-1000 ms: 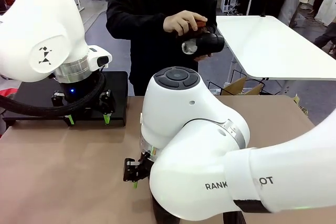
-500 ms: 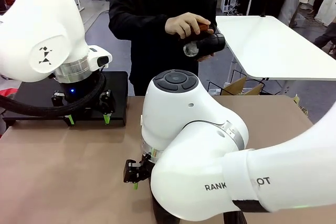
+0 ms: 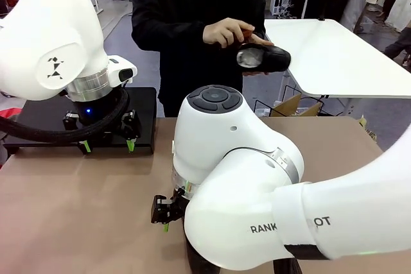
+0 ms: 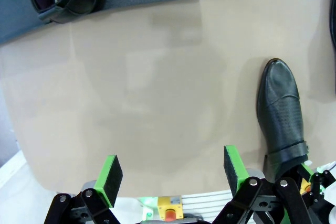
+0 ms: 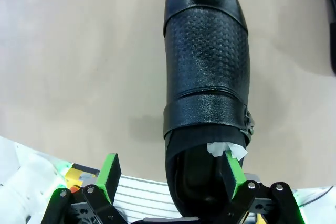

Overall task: Organize the shoes by placing them on the stand.
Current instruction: Place the Shoe from the middle of the table onto the Shoes Stand.

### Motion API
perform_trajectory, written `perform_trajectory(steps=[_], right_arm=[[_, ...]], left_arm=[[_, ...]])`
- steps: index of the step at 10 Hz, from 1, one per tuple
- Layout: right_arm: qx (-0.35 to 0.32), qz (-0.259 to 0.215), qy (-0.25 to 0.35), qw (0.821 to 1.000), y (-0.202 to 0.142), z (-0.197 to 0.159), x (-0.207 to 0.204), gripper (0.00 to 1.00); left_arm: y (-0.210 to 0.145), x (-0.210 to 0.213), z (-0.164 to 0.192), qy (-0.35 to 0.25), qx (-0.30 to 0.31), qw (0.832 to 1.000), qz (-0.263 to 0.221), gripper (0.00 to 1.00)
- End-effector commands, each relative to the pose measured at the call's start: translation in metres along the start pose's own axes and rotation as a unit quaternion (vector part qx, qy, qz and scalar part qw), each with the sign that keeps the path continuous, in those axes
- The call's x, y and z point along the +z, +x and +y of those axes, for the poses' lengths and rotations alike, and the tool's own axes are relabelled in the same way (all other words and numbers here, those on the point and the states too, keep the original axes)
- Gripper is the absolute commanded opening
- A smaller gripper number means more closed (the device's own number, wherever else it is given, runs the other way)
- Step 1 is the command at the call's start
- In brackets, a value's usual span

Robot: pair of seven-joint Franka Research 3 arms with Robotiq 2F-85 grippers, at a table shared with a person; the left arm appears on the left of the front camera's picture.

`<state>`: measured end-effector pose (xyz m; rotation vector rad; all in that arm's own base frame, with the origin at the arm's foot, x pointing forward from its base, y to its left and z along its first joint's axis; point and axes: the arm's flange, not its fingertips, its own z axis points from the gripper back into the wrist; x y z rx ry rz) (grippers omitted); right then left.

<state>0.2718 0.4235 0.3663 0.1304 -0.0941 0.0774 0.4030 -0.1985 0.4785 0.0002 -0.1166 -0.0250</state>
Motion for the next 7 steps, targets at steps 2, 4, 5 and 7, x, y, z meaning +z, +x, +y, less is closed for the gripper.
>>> perform_trajectory(steps=[2,4,5,7], right_arm=[[0.007,-0.024,0.046,0.999,-0.004,-0.036,0.057,1.00],[-0.018,-0.072,0.068,0.995,0.002,-0.083,0.106,1.00],[-0.009,-0.061,0.065,0.996,0.008,-0.110,0.114,1.00],[-0.022,-0.069,0.066,0.995,0.012,-0.071,0.110,1.00]], left_arm=[[-0.001,0.001,0.003,0.002,0.001,1.000,-0.001,1.00],[-0.001,0.001,0.003,0.002,0.001,1.000,-0.001,1.00],[-0.001,0.001,0.003,0.002,0.001,1.000,-0.001,1.00],[-0.001,0.001,0.003,0.002,0.001,1.000,-0.001,1.00]])
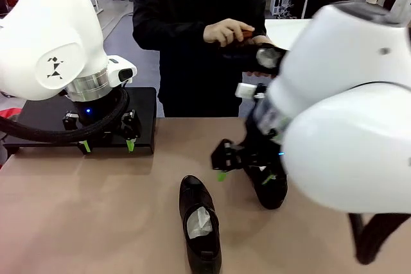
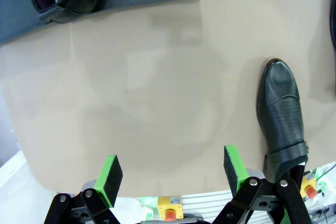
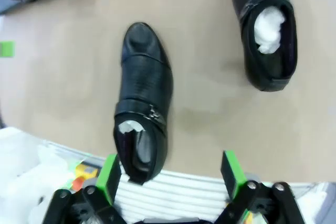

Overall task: Organize the shoes by placing them on the stand.
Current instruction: Place the Shoe from the middle of the table onto the Shoes Stand.

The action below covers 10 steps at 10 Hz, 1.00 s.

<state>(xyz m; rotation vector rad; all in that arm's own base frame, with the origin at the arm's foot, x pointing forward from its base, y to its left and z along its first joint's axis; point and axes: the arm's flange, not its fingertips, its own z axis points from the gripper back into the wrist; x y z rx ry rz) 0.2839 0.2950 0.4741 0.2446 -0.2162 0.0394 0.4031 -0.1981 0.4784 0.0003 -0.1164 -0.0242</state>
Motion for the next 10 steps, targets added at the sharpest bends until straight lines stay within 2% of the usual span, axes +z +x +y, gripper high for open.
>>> perform_trajectory(steps=[1,2,3,4,5,6,7,8,10], right_arm=[[-0.006,-0.005,0.012,1.000,-0.005,0.042,-0.016,1.00],[-0.006,-0.005,0.012,1.000,-0.005,0.042,-0.016,1.00],[0.004,-0.001,-0.001,1.000,-0.005,0.012,-0.005,1.00],[0.009,0.005,-0.036,0.999,0.001,-0.008,-0.009,1.00],[-0.018,-0.004,-0.062,0.998,0.019,-0.055,0.000,1.00],[-0.040,-0.006,-0.051,0.998,0.031,-0.096,0.011,1.00],[-0.041,-0.005,-0.071,0.997,0.041,-0.145,0.020,1.00],[-0.019,0.009,-0.079,0.997,0.049,-0.186,0.019,1.00],[-0.067,0.007,-0.096,0.993,0.056,-0.256,0.025,1.00]], left_arm=[[-0.001,0.001,0.002,0.002,0.000,1.000,-0.001,1.00],[-0.001,0.001,0.002,0.002,0.000,1.000,-0.001,1.00],[-0.001,0.001,0.002,0.002,0.000,1.000,-0.001,1.00],[-0.001,0.001,0.002,0.002,0.000,1.000,-0.001,1.00],[-0.001,0.001,0.002,0.002,0.000,1.000,-0.001,1.00],[-0.001,0.001,0.002,0.002,0.000,1.000,-0.001,1.00],[-0.001,0.001,0.002,0.002,0.000,1.000,-0.001,1.00],[-0.001,0.001,0.002,0.002,0.000,1.000,-0.001,1.00],[0.000,0.000,0.000,0.000,0.000,1.000,0.000,1.00]])
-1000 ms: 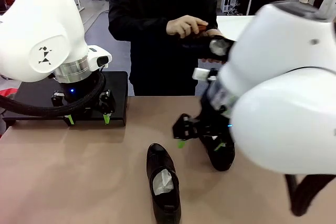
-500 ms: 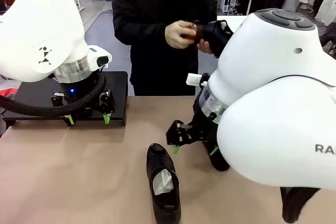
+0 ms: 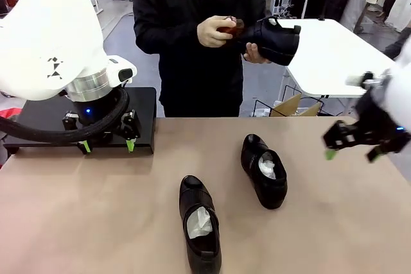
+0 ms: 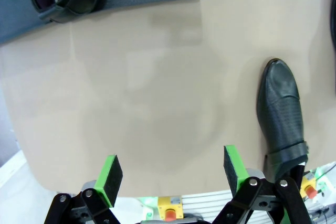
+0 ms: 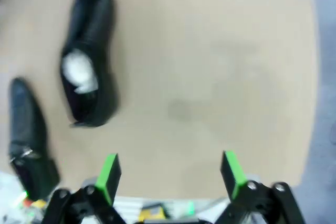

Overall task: Organize the shoes by placing them on the stand.
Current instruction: Place the Shoe from the middle of the table onto the Shoes Stand.

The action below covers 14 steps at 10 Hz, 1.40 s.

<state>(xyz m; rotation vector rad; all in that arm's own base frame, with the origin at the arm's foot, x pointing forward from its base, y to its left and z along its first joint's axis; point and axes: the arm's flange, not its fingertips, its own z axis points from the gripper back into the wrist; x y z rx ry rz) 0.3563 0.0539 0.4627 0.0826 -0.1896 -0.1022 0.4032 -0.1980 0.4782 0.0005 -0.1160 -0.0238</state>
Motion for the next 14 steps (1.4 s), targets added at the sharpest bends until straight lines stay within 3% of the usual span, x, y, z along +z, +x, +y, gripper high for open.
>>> perform_trajectory(steps=[1,3,4,5,6,7,8,11,14], right_arm=[[-0.021,-0.005,-0.020,1.000,-0.006,-0.038,-0.011,1.00],[-0.053,0.003,-0.048,0.997,0.001,-0.079,-0.015,1.00],[-0.106,0.009,-0.042,0.993,0.006,-0.094,-0.020,1.00],[-0.047,0.001,-0.033,0.998,0.012,-0.071,-0.003,1.00],[-0.047,0.001,-0.033,0.998,0.012,-0.071,-0.003,1.00],[-0.047,0.001,-0.033,0.998,0.012,-0.071,-0.003,1.00],[-0.047,0.001,-0.033,0.998,0.012,-0.071,-0.003,1.00],[-0.047,0.001,-0.033,0.998,0.012,-0.071,-0.003,1.00],[-0.047,0.001,-0.033,0.998,0.012,-0.071,-0.003,1.00]], left_arm=[[-0.011,0.004,-0.008,0.019,0.014,1.000,-0.005,1.00],[-0.055,0.019,-0.047,0.005,0.003,1.000,-0.008,1.00],[-0.076,0.019,-0.064,-0.006,0.016,1.000,0.006,1.00],[-0.095,0.015,-0.079,-0.045,0.028,0.998,0.036,1.00],[-0.105,0.009,-0.085,-0.085,0.054,0.991,0.089,1.00],[-0.116,0.010,-0.090,-0.107,0.080,0.986,0.095,1.00],[-0.128,0.004,-0.097,-0.103,0.091,0.987,0.084,1.00],[-0.140,-0.043,-0.125,-0.052,0.016,0.998,0.030,1.00],[-0.140,-0.071,-0.140,-0.021,0.029,0.999,-0.010,1.00]])
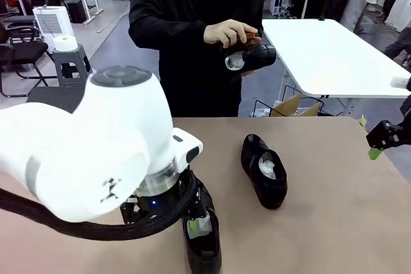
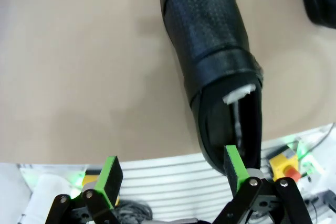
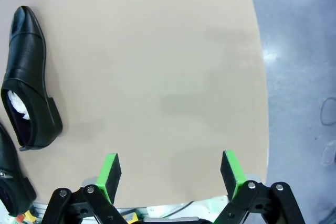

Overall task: Organize the shoes by placing them on the stand.
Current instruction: Place the Shoe from the middle of the table onto the Shoes Stand.

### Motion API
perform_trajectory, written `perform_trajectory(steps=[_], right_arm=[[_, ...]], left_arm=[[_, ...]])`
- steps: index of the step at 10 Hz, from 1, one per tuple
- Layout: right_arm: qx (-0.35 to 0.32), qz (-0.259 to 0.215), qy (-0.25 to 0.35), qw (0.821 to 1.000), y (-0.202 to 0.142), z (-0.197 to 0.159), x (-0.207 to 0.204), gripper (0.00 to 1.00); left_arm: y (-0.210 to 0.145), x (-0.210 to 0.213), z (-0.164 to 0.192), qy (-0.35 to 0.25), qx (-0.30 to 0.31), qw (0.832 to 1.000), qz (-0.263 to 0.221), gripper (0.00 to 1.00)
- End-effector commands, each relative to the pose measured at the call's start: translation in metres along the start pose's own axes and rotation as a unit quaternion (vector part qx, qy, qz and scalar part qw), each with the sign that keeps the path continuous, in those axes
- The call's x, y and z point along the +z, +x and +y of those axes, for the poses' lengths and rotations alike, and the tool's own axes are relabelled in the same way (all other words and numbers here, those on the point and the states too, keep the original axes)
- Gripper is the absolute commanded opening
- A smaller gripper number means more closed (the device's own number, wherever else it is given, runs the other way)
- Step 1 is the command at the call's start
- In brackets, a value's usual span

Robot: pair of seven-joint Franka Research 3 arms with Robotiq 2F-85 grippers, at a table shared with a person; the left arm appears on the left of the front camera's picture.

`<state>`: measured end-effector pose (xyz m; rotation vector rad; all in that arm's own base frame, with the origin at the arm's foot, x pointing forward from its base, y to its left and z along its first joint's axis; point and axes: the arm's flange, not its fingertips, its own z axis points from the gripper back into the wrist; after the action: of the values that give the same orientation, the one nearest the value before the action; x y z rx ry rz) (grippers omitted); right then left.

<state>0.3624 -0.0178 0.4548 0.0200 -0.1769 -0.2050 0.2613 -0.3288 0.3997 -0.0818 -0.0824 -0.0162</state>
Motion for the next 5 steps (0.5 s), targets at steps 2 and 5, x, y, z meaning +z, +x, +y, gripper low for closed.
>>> perform_trajectory(steps=[2,5], right_arm=[[0.001,-0.001,0.003,1.000,0.000,0.000,0.001,1.00],[0.001,-0.001,0.003,1.000,0.000,0.000,0.001,1.00]], left_arm=[[0.010,-0.025,-0.011,0.026,0.021,0.999,-0.024,1.00],[0.013,-0.050,-0.019,0.025,0.035,0.999,0.024,1.00]])
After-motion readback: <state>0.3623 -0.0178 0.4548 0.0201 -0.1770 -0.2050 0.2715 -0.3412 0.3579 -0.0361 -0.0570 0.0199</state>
